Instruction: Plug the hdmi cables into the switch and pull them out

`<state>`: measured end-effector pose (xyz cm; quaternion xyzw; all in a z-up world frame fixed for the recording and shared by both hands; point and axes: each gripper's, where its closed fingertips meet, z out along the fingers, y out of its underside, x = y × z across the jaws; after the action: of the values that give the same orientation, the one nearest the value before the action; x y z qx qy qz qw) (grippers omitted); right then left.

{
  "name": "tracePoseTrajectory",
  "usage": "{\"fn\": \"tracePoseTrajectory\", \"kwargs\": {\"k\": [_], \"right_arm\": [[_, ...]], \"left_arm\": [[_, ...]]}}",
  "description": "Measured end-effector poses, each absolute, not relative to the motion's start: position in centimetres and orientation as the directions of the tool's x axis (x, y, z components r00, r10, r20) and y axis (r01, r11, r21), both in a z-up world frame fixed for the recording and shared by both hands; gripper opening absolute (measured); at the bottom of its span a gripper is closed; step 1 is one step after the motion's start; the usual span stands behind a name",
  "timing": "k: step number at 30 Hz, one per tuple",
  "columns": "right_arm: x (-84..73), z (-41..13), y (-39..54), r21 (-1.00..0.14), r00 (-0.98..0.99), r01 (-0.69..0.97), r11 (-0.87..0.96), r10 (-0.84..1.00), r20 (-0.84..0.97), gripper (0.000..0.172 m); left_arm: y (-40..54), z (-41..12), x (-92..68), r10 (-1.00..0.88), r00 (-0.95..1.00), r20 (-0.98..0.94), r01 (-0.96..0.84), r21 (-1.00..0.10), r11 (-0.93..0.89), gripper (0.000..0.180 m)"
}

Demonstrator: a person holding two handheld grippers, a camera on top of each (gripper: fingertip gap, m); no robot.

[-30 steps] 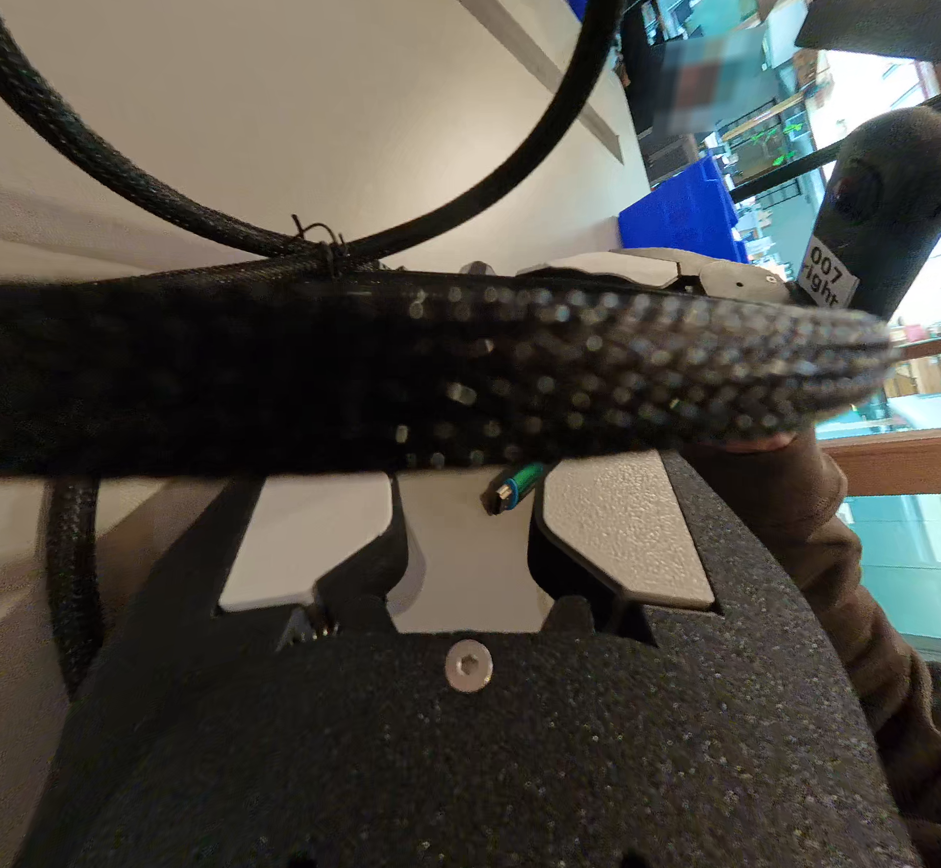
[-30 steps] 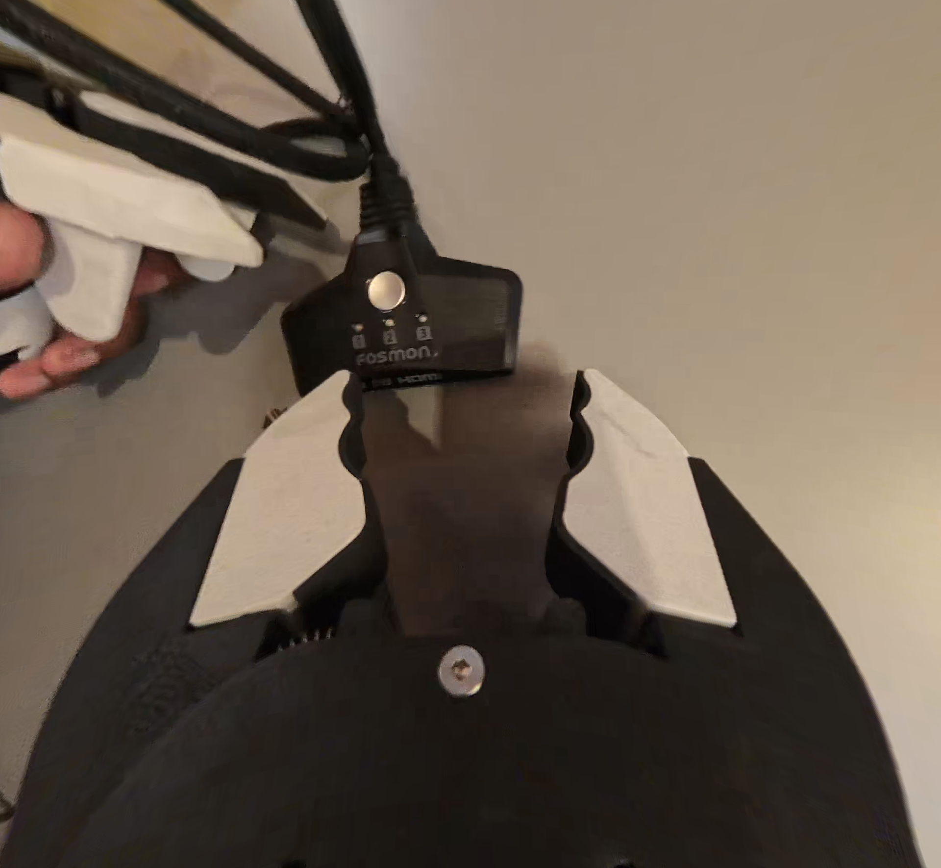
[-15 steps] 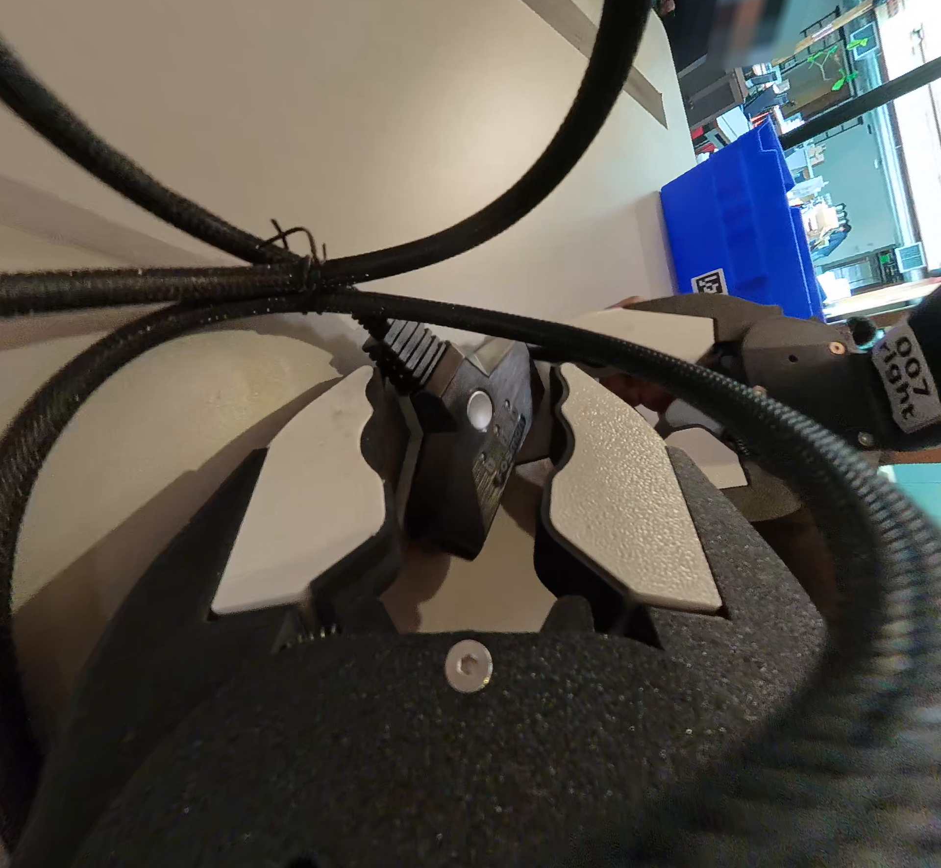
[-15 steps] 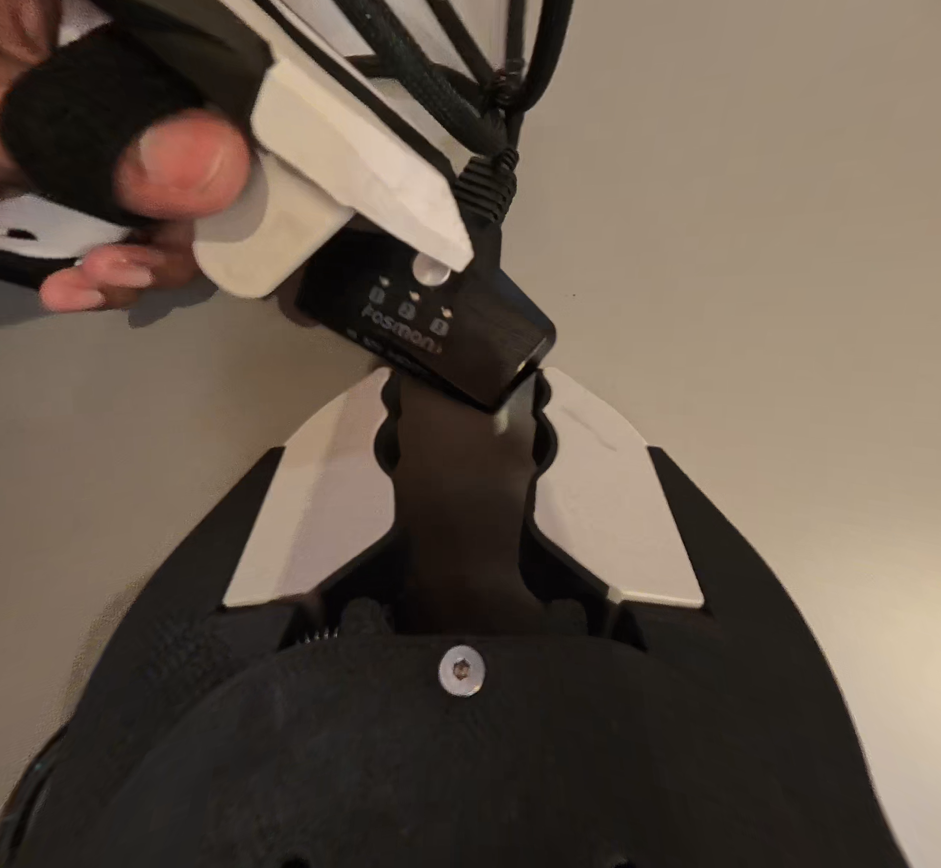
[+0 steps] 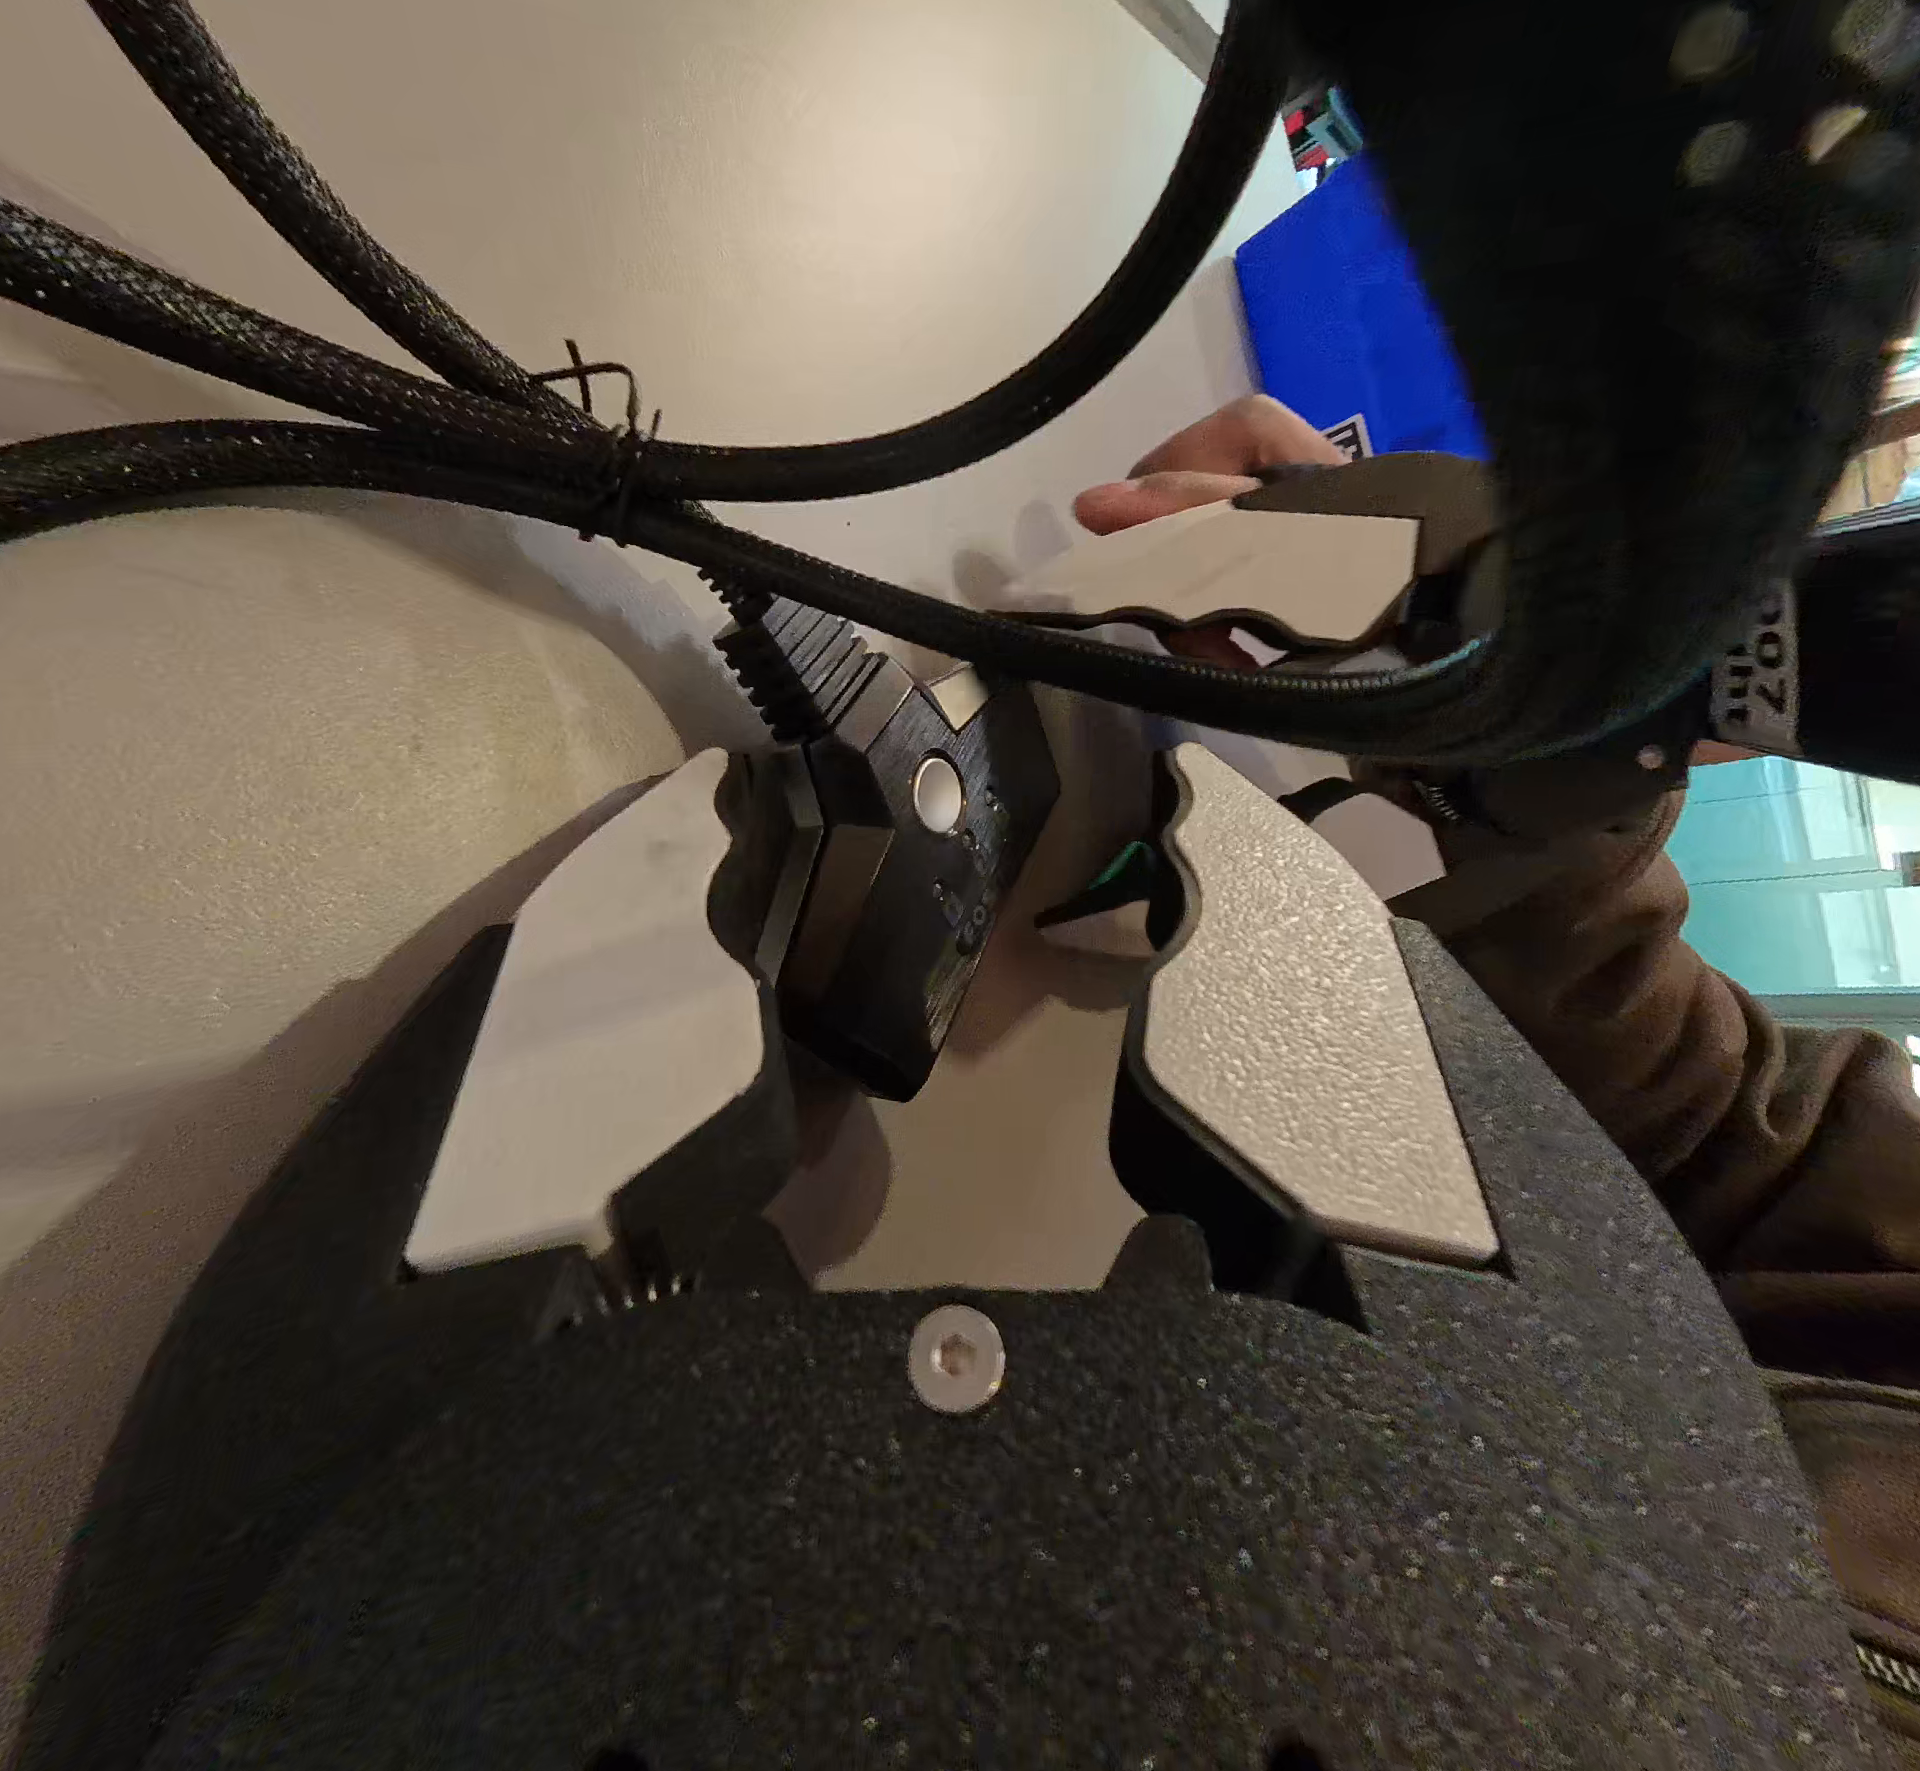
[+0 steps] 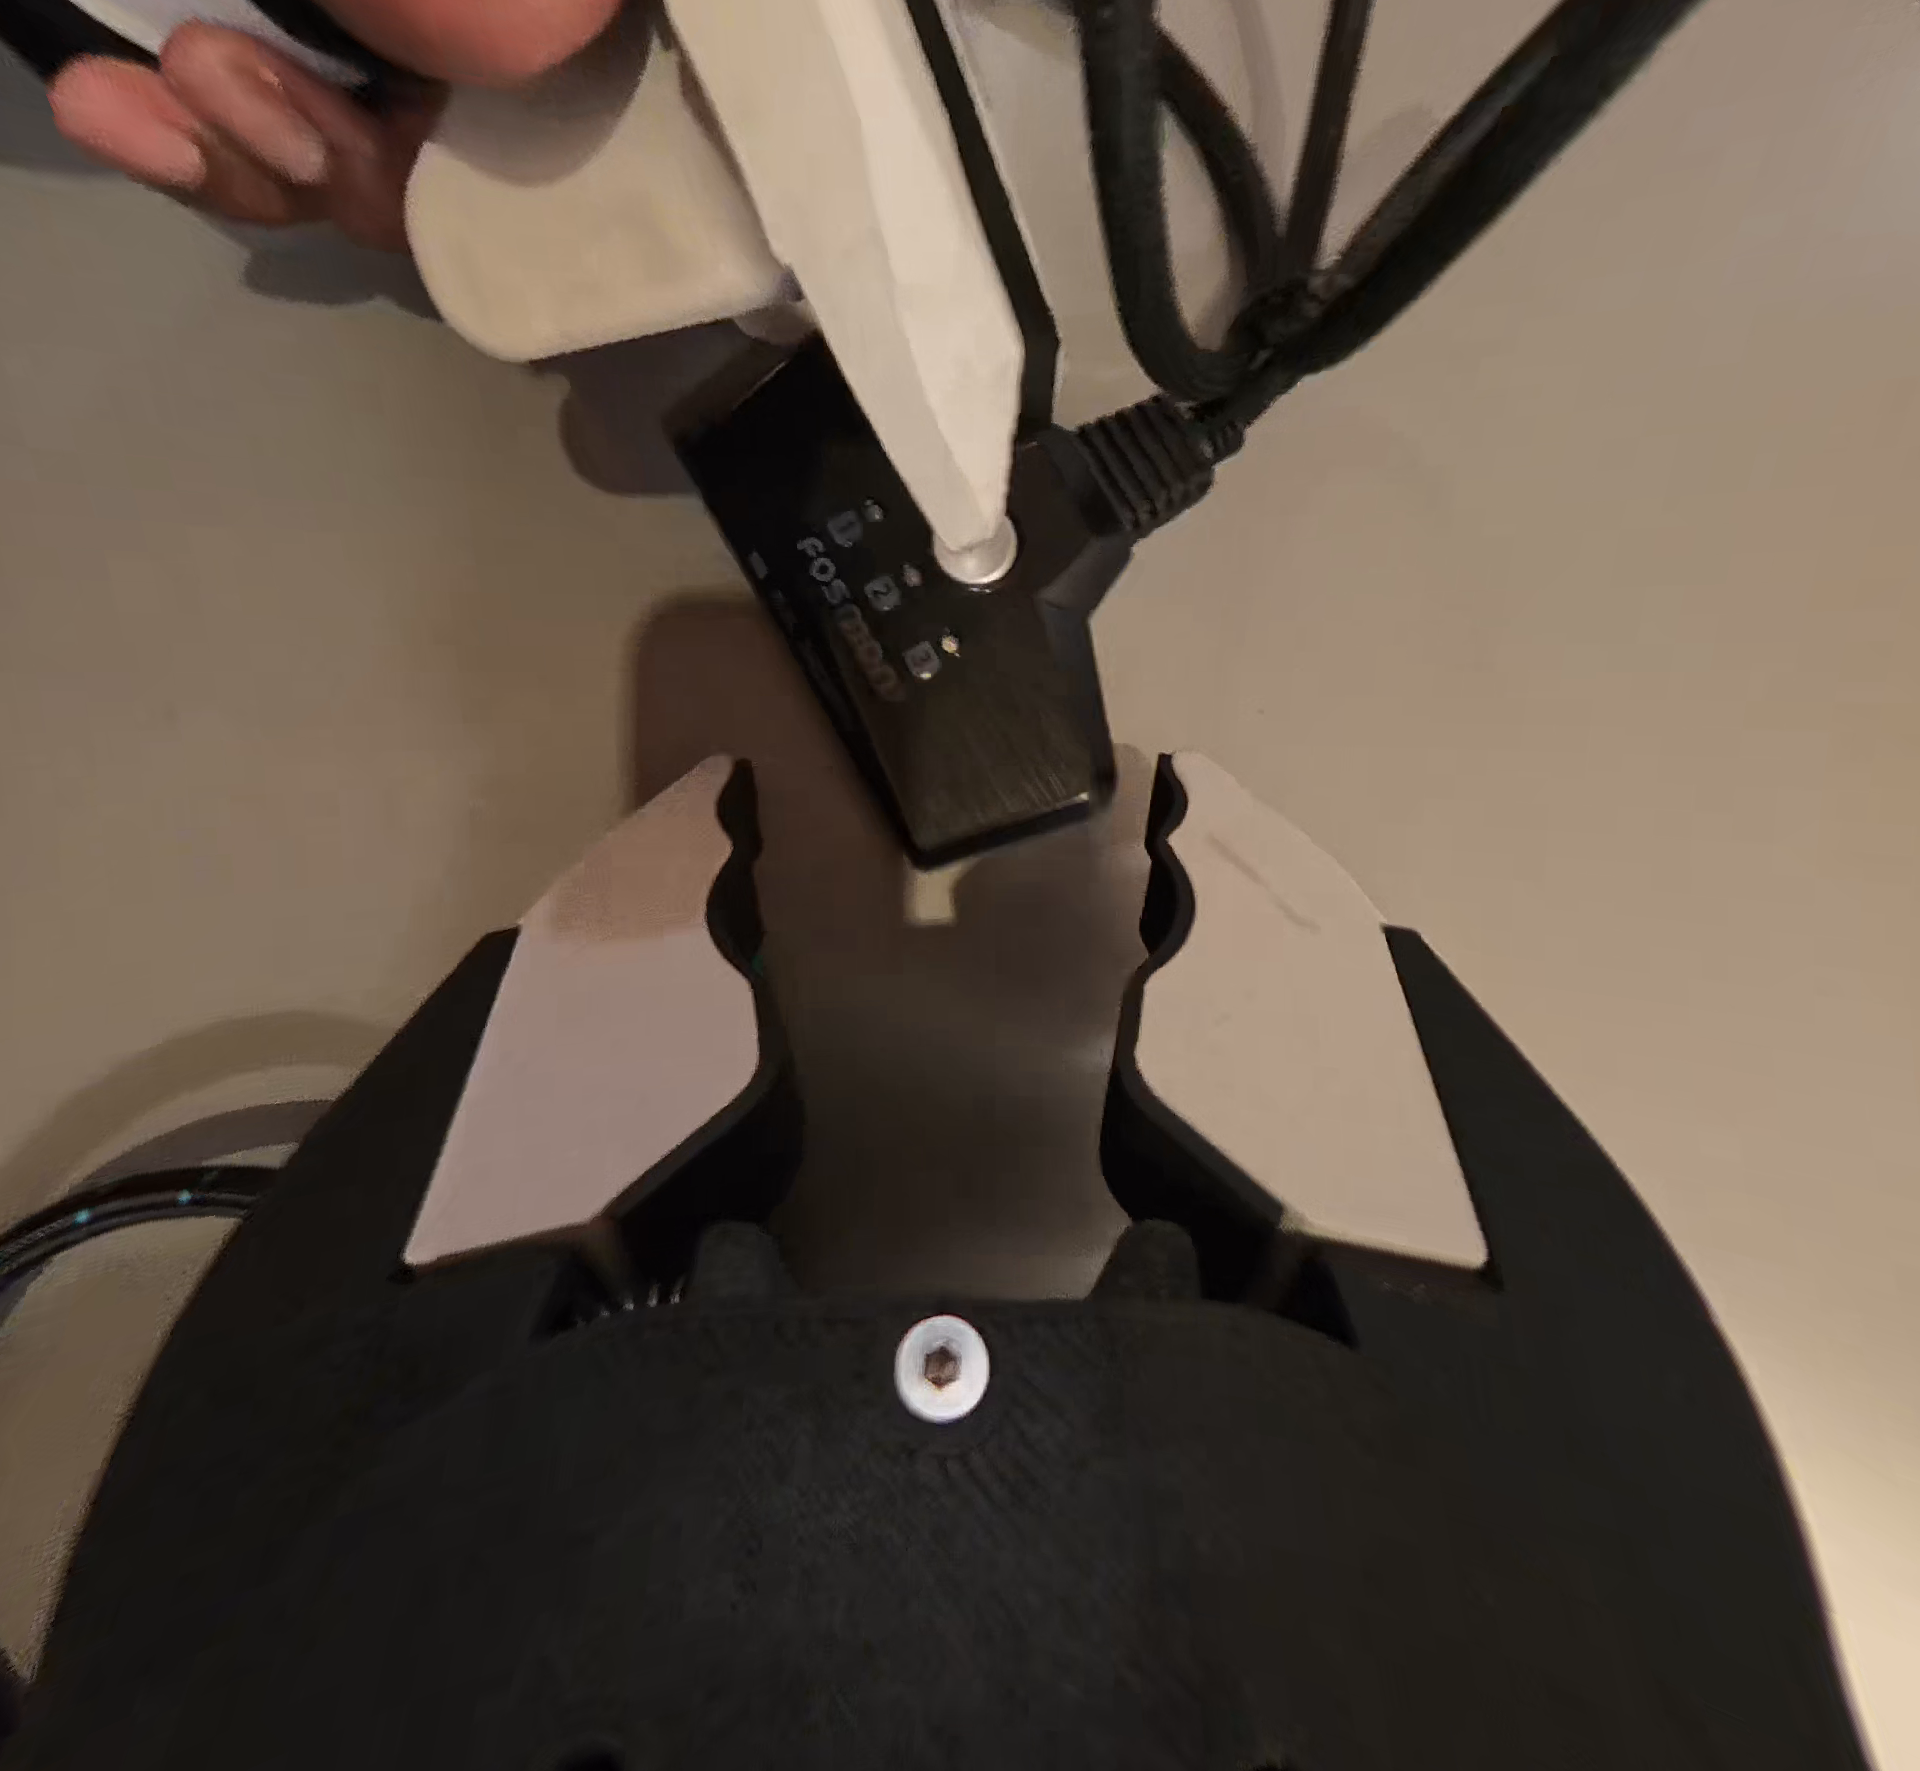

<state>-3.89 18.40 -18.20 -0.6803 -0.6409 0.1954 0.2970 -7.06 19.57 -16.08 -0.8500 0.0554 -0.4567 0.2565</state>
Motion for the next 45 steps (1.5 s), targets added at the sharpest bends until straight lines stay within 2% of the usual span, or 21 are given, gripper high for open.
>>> {"fn": "tracePoseTrajectory", "kwargs": {"k": [1, 4, 5, 8, 12, 21, 22, 23, 24, 26, 31, 34, 38, 41, 43, 45], "right_arm": [[-4.3, -18.7, 18.3, -0.629, 0.078, 0.778, 0.009, 0.991, 0.110, 0.073], [-5.7, -19.1, 18.4, -0.628, 0.061, 0.778, -0.009, 0.996, 0.062, 0.055], [-5.8, -19.1, 18.4, -0.623, 0.052, 0.783, -0.008, 0.997, 0.053, 0.055], [-5.9, -18.8, 18.8, -0.619, 0.019, 0.782, 0.075, 0.989, 0.144, 0.054], [-6.1, -16.5, 18.5, -0.699, 0.004, 0.693, 0.177, 0.969, 0.249, 0.053], [-6.2, -11.5, 17.2, -0.818, -0.018, 0.476, 0.322, 0.934, 0.357, 0.047], [-6.2, -11.0, 16.8, -0.827, -0.028, 0.452, 0.334, 0.932, 0.362, 0.041], [-6.2, -10.4, 16.8, -0.835, -0.014, 0.426, 0.349, 0.925, 0.380, 0.022], [-6.1, -9.9, 16.9, -0.837, 0.000, 0.411, 0.362, 0.918, 0.397, 0.020], [-5.9, -9.9, 16.8, -0.841, -0.014, 0.411, 0.352, 0.925, 0.380, 0.019], [-5.2, -10.2, 17.2, -0.855, 0.026, 0.407, 0.321, 0.932, 0.362, 0.020], [-4.6, -10.2, 17.8, -0.832, 0.109, 0.438, 0.341, 0.898, 0.426, 0.022], [-3.0, -10.6, 18.2, -0.767, 0.201, 0.523, 0.372, 0.821, 0.535, 0.030], [-2.0, -11.9, 18.6, -0.770, 0.286, 0.585, 0.255, 0.824, 0.490, 0.036], [-1.4, -12.2, 18.9, -0.833, 0.398, 0.547, 0.079, 0.852, 0.341, 0.036], [-1.1, -11.9, 19.0, -0.894, 0.495, 0.436, -0.106, 0.857, 0.140, 0.036]], "left_arm": [[19.5, -16.0, -7.0, -0.329, 0.565, 0.757, 0.142, -0.482, -0.865, 0.074], [19.2, -15.8, -6.9, -0.329, 0.533, 0.780, 0.144, -0.467, -0.873, 0.075], [19.2, -15.8, -7.1, -0.322, 0.530, 0.785, 0.152, -0.461, -0.874, 0.076], [19.3, -15.8, -8.1, -0.312, 0.530, 0.789, 0.173, -0.461, -0.870, 0.075], [19.1, -15.4, -8.9, -0.323, 0.487, 0.812, 0.188, -0.458, -0.869, 0.075], [17.4, -13.0, -5.3, -0.312, 0.060, 0.948, 0.140, -0.318, -0.938, 0.073], [17.1, -12.4, -5.2, -0.306, 0.001, 0.952, 0.124, -0.304, -0.945, 0.070], [16.9, -11.7, -5.0, -0.309, -0.054, 0.949, 0.116, -0.302, -0.946, 0.066], [16.7, -11.0, -4.9, -0.300, -0.112, 0.947, 0.110, -0.288, -0.951, 0.063], [16.3, -9.9, -4.6, -0.264, -0.229, 0.937, 0.094, -0.249, -0.964, 0.042], [16.8, -10.1, -4.0, -0.199, -0.260, 0.945, 0.122, -0.172, -0.977, 0.036], [17.8, -10.6, -4.2, -0.177, -0.232, 0.956, 0.192, -0.134, -0.972, 0.027], [18.7, -11.1, -5.2, -0.183, -0.183, 0.966, 0.286, -0.126, -0.950, 0.025], [19.1, -11.3, -5.4, -0.229, -0.118, 0.966, 0.343, -0.177, -0.922, 0.025], [19.1, -11.1, -5.3, -0.276, -0.082, 0.958, 0.376, -0.227, -0.899, 0.025], [19.1, -10.9, -5.2, -0.299, -0.065, 0.952, 0.405, -0.249, -0.880, 0.024]]}}
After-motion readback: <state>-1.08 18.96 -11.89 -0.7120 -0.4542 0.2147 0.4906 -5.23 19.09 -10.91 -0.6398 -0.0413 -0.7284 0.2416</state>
